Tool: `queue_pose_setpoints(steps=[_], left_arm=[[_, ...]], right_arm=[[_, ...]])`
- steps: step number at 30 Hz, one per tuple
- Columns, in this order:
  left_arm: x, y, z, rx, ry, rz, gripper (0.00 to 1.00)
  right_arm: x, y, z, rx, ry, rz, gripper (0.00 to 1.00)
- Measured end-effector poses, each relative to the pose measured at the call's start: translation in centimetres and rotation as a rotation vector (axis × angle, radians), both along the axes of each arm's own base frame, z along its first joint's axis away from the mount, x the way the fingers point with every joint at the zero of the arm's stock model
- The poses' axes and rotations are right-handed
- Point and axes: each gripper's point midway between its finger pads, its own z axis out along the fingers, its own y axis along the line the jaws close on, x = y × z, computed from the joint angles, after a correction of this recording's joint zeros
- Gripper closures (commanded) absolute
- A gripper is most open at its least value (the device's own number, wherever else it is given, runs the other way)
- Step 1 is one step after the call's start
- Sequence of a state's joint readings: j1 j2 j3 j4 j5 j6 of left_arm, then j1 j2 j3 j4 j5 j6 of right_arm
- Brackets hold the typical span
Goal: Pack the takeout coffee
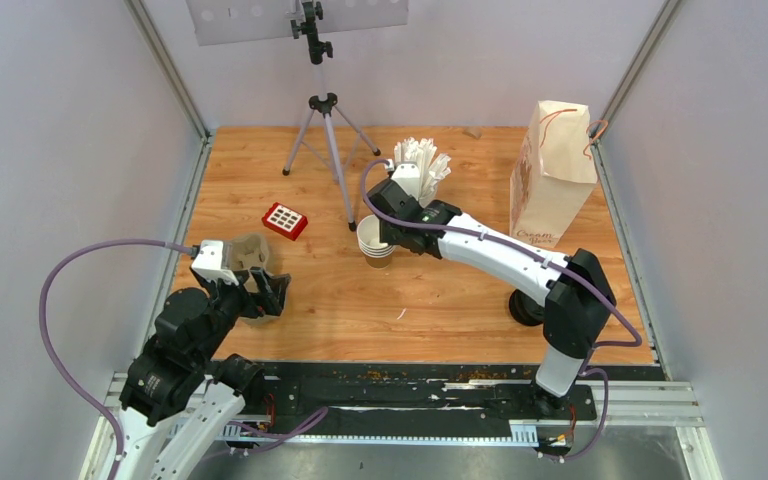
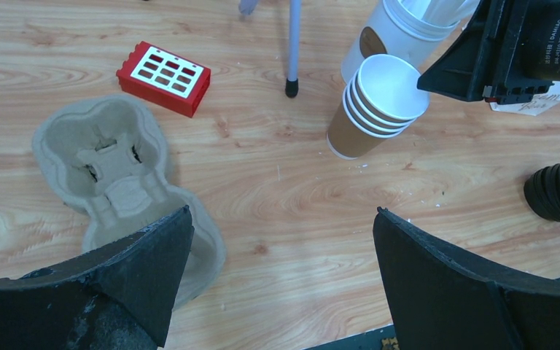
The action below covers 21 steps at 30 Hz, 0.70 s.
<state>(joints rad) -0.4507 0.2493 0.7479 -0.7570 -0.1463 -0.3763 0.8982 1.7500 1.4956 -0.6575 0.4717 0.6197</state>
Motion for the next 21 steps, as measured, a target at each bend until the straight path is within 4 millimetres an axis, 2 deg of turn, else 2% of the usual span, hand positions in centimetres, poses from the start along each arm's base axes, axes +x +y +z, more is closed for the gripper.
queue_pose_setpoints(steps=[6, 14, 21], left_arm=[[0.1, 0.2, 0.0, 0.001, -0.001, 0.011, 0.0], [0.1, 0.2, 0.0, 0.0, 0.001, 0.013, 0.0], [0.2, 0.1, -0.2, 0.004, 0.009, 0.013, 0.0]], right_arm=[[0.1, -0.1, 0.1, -0.006, -0.005, -0.006, 0.71], [0.4, 0.3, -0.7, -0.036, 0.019, -0.006, 0.75], [0.4, 0.3, -1.0, -0.072, 0.044, -0.001, 0.71]])
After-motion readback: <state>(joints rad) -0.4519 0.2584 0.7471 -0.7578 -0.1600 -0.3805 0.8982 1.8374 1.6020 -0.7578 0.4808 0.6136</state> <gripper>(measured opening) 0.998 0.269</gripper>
